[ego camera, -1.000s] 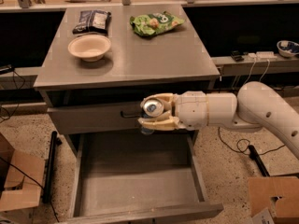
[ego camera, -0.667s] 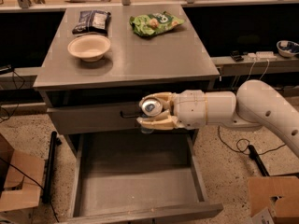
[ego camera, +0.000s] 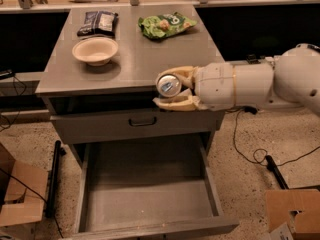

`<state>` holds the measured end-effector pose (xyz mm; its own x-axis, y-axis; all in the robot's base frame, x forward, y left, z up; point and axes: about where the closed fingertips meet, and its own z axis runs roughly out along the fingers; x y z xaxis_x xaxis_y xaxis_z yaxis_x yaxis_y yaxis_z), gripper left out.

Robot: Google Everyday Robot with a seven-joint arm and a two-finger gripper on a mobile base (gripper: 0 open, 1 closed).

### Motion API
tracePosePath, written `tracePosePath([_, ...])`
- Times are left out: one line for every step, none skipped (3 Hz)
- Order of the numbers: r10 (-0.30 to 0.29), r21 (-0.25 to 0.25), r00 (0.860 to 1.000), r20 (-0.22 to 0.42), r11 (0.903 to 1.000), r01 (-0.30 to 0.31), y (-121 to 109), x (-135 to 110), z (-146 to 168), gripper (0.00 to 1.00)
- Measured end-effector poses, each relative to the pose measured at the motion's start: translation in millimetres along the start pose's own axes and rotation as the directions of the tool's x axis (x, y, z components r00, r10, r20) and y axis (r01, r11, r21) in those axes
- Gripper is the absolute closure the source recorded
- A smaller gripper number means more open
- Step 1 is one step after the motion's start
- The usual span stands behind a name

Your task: Pick redbull can from middle drawer and place on counter

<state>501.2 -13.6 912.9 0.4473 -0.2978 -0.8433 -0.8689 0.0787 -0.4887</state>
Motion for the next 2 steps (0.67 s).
tracePosePath([-0.129, -0.011, 0.99, -0.064, 0.9917, 0.128, -44.4, -28.6, -13.9, 1.0])
tracePosePath([-0.224, -0.057, 0.965, -0.136, 0.9742, 0.219, -89.4, -44.3, -16.4, 1.0])
